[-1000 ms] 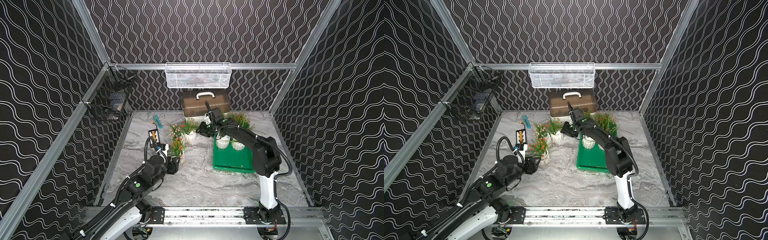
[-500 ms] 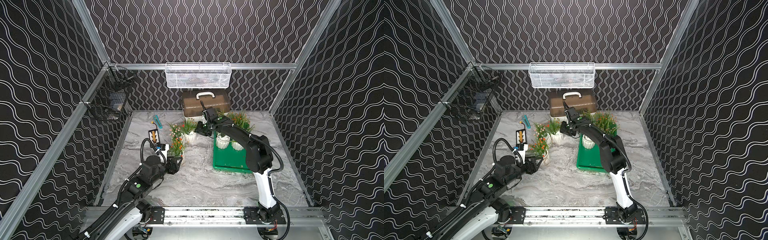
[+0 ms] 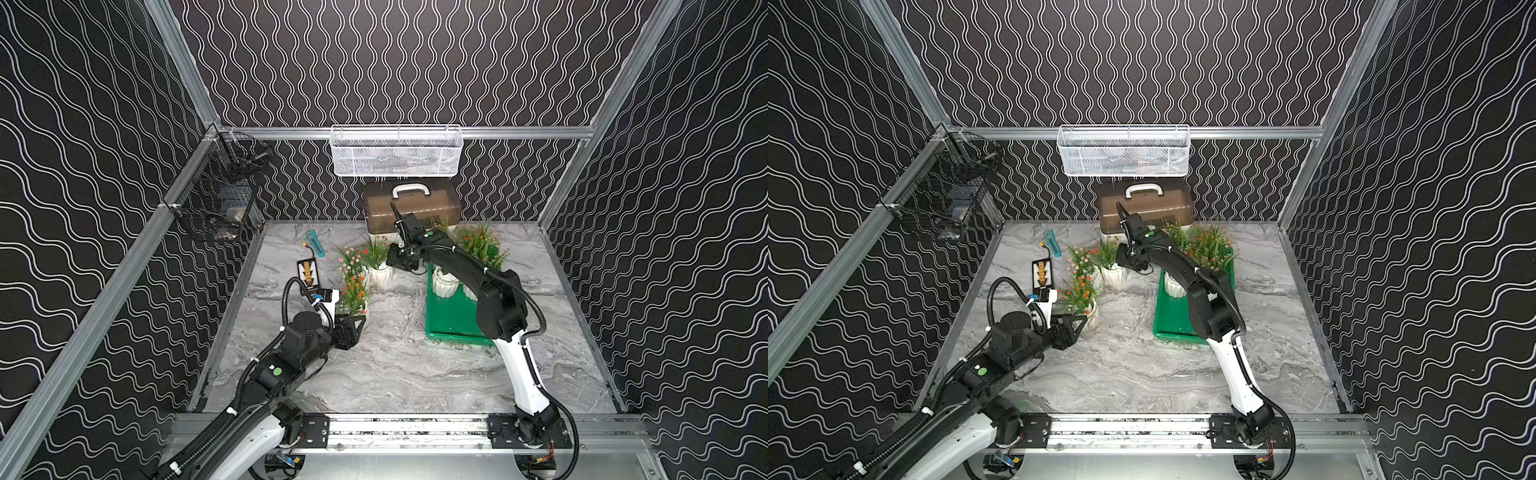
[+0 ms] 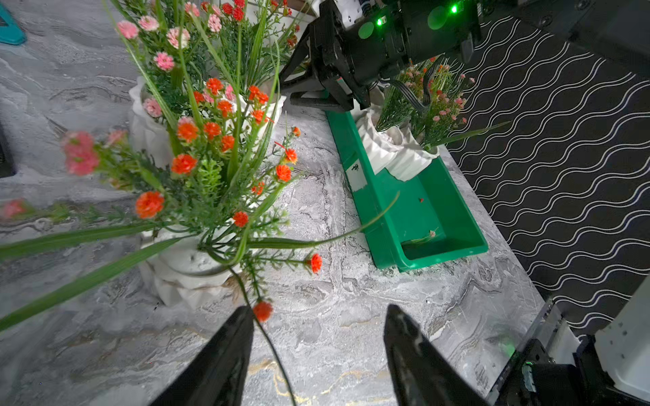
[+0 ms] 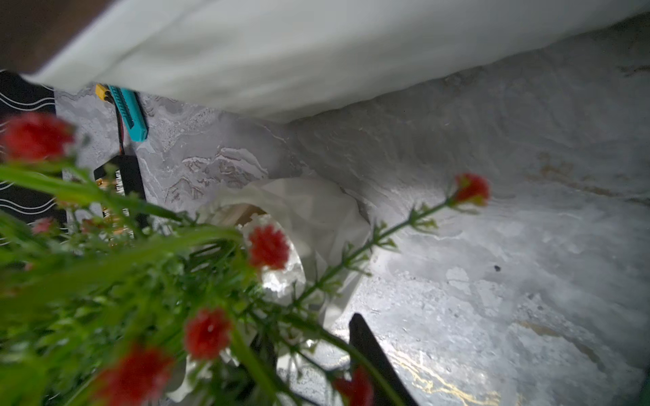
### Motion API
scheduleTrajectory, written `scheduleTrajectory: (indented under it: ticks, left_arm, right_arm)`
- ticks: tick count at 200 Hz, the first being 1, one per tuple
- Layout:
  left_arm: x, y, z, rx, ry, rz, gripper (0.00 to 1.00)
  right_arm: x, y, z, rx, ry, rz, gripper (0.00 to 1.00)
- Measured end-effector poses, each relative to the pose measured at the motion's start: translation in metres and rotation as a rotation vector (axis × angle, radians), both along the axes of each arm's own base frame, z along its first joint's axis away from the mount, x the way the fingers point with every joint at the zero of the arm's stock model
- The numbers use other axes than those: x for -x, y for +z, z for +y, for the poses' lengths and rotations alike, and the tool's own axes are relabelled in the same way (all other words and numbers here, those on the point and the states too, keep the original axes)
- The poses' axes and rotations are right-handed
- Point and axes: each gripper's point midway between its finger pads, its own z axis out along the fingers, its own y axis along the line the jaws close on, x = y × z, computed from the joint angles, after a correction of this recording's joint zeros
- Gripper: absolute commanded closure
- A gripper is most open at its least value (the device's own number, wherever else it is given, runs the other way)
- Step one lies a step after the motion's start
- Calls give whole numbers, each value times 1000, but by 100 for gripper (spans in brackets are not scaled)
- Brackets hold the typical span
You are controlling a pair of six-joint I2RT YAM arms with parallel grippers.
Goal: Put the potted gypsophila into the storage box
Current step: Pick up the baby's breath potted plant from the center of the board.
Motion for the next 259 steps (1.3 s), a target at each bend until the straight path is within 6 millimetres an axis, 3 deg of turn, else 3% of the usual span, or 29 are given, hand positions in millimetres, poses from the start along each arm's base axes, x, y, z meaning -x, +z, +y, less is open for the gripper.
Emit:
scheduleTrajectory:
  ticks: [74, 151, 161, 172, 204, 259]
  left_arm:
    - [2, -7, -4, 4, -23, 15, 37]
    - [6, -12, -11, 32, -60, 24, 37]
    - [7, -15, -13, 50, -68, 42, 31]
    - [9, -17, -16, 54, -83, 53, 32]
    - [11, -5, -20, 68, -103, 31, 32]
    - [12, -1, -17, 60, -90, 10, 32]
  right_arm:
    - [-3, -16, 4, 75, 16, -9, 70]
    - [-4, -15, 3, 124, 27, -52, 83]
    - [-3, -15, 2, 136, 25, -58, 85]
    - [-2, -13, -2, 150, 23, -67, 87]
    - [4, -12, -6, 160, 23, -63, 92]
    - [15, -10, -10, 170, 29, -48, 100]
